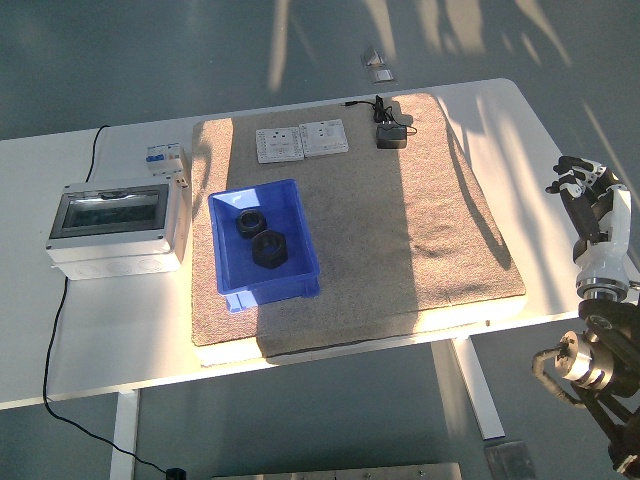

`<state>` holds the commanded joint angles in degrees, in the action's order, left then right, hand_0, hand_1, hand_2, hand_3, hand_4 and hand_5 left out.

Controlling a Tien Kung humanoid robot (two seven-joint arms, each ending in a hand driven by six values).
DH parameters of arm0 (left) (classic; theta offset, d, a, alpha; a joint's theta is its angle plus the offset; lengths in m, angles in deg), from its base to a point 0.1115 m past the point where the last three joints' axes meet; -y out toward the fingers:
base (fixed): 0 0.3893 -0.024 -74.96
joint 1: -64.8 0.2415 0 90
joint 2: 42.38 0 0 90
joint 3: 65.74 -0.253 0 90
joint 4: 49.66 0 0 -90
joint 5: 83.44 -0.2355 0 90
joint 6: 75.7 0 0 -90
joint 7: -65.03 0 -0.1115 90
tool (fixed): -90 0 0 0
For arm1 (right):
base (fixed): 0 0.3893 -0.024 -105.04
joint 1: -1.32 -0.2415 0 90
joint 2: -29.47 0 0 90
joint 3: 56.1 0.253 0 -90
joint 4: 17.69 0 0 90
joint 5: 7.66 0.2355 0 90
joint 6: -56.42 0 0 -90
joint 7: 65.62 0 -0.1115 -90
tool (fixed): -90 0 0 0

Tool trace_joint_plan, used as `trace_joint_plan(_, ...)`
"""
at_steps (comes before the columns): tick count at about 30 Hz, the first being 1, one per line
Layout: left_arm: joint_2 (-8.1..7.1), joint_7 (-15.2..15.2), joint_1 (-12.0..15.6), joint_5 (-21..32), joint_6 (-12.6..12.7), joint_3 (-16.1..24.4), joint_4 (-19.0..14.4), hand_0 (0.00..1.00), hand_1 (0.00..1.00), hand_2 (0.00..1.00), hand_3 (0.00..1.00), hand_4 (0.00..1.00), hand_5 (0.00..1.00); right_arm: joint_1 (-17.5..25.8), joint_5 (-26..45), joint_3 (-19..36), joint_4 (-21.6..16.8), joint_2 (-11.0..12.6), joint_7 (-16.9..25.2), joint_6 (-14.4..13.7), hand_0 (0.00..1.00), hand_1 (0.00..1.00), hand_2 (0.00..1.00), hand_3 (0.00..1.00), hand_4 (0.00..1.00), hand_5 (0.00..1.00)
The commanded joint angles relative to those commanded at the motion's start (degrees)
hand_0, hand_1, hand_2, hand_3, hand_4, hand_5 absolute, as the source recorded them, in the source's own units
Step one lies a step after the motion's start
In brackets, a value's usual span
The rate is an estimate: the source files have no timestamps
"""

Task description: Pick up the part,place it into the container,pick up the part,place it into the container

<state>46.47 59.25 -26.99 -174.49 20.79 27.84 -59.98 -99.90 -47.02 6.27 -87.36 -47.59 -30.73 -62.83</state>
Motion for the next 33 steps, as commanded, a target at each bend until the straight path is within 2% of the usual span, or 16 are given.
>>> trace_joint_plan(2, 0.03, 0.04, -0.05, 0.10, 0.05, -0.02, 0.00, 0.673, 0.663, 0.653, 0.756, 0.748, 0.844, -0.01, 0.60, -0.14, 0.20, 0.05, 0.27, 0.25, 0.634, 0.381, 0.515, 0.535, 0.773, 0.458)
trace_joint_plan(3, 0.03, 0.04, -0.06, 0.16, 0.07, -0.02, 0.00, 0.675, 0.662, 0.654, 0.750, 0.734, 0.834, -0.01, 0.93, -0.14, 0.28, 0.06, 0.51, 0.40, 0.680, 0.524, 0.632, 0.616, 0.800, 0.465)
trace_joint_plan(6, 0.04, 0.03, -0.08, 0.14, 0.08, 0.06, 0.00, 0.675, 0.662, 0.654, 0.750, 0.734, 0.834, -0.03, 1.76, -0.09, 0.39, 0.07, 1.21, 1.34, 0.680, 0.524, 0.632, 0.616, 0.800, 0.465)
trace_joint_plan(8, 0.05, 0.04, -0.08, 0.11, 0.08, 0.13, 0.00, 0.675, 0.662, 0.654, 0.750, 0.734, 0.834, -0.02, 2.18, -0.17, 0.40, 0.10, 1.42, 2.92, 0.680, 0.524, 0.632, 0.616, 0.800, 0.465)
trace_joint_plan(9, 0.06, 0.04, -0.08, 0.10, 0.08, 0.15, 0.00, 0.675, 0.662, 0.654, 0.750, 0.732, 0.827, -0.01, 2.27, -0.24, 0.39, 0.10, 1.39, 3.70, 0.813, 0.724, 0.734, 0.667, 0.858, 0.503)
trace_joint_plan(14, 0.07, -0.02, -0.06, -0.10, 0.03, 0.29, 0.00, 0.675, 0.662, 0.654, 0.750, 0.732, 0.827, 0.01, 1.87, -0.88, 0.42, 0.12, -0.80, 8.13, 0.813, 0.724, 0.734, 0.667, 0.858, 0.503)
trace_joint_plan(15, 0.07, -0.04, -0.07, -0.13, 0.02, 0.31, 0.00, 0.675, 0.663, 0.656, 0.751, 0.732, 0.825, 0.02, 1.80, -1.06, 0.45, 0.13, -1.45, 8.90, 0.887, 0.816, 0.854, 0.862, 0.998, 0.812)
trace_joint_plan(20, 0.10, -0.11, -0.11, -0.16, -0.01, 0.34, 0.00, 0.675, 0.663, 0.656, 0.751, 0.732, 0.825, 0.04, 1.06, -1.43, 0.52, 0.13, -3.37, 10.57, 0.887, 0.816, 0.854, 0.862, 0.998, 0.812)
trace_joint_plan(21, 0.10, -0.12, -0.12, -0.17, -0.01, 0.35, 0.00, 0.675, 0.662, 0.655, 0.751, 0.733, 0.823, 0.05, 0.97, -1.43, 0.52, 0.13, -3.50, 10.60, 0.942, 0.923, 0.955, 0.998, 0.998, 0.923)
trace_joint_plan(33, 0.16, -0.09, -0.16, -0.20, -0.04, 0.37, 0.00, 0.675, 0.663, 0.655, 0.750, 0.737, 0.812, 0.35, 2.01, -1.02, 0.95, 0.14, -2.64, 9.48, 0.937, 0.916, 0.930, 0.998, 0.998, 0.951)
